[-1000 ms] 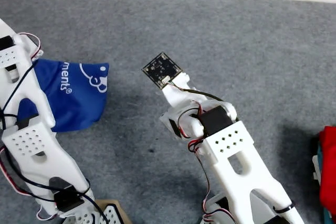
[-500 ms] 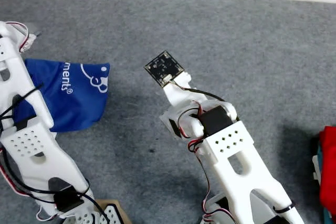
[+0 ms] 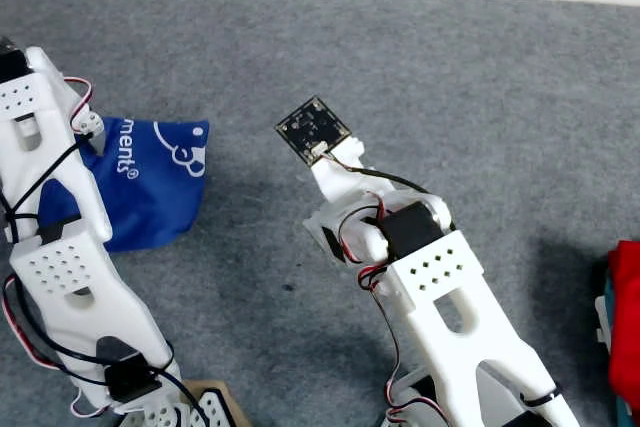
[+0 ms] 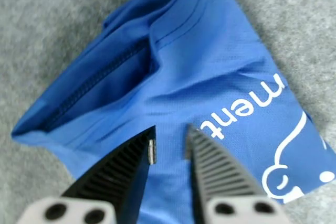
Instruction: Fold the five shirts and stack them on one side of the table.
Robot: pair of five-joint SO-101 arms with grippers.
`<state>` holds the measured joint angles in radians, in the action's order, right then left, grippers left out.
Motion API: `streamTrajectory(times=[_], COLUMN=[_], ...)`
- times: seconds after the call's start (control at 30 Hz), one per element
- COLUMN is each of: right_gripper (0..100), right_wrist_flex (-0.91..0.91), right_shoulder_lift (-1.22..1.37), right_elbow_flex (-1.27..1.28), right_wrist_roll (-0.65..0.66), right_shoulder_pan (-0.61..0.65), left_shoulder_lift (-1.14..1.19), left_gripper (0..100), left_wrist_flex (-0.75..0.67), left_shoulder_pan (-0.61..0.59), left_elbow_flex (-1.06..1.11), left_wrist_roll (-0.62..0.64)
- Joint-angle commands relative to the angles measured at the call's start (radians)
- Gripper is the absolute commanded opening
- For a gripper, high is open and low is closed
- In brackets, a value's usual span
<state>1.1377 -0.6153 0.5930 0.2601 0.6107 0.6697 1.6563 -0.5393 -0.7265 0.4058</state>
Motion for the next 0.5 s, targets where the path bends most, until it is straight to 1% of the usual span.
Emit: streamTrajectory(times=[0.0,0.23,0.43,0.47], right_gripper=[14.9,14.9,14.9,14.9], right_wrist_flex=[-0.018,-0.018,-0.053,-0.065], right_shoulder_lift=[-0.027,-0.025,-0.021,-0.019], right_elbow_flex=[-0.008,-0.010,-0.007,-0.005], right_wrist_roll=[-0.011,-0.011,-0.017,-0.044], right_shoulder_pan=[0.013,0.013,0.036,0.041], left_shoulder_lift=[-0.005,-0.007,-0.016,-0.016], left_gripper=[7,7,7,7], left_wrist_flex=[-0.069,-0.175,-0.163,-0.143], left_shoulder_pan=[-0.045,-0.116,-0.200,-0.209], left_elbow_flex=[0.042,0.196,0.160,0.140], left_wrist_roll=[-0.023,-0.023,-0.023,-0.034])
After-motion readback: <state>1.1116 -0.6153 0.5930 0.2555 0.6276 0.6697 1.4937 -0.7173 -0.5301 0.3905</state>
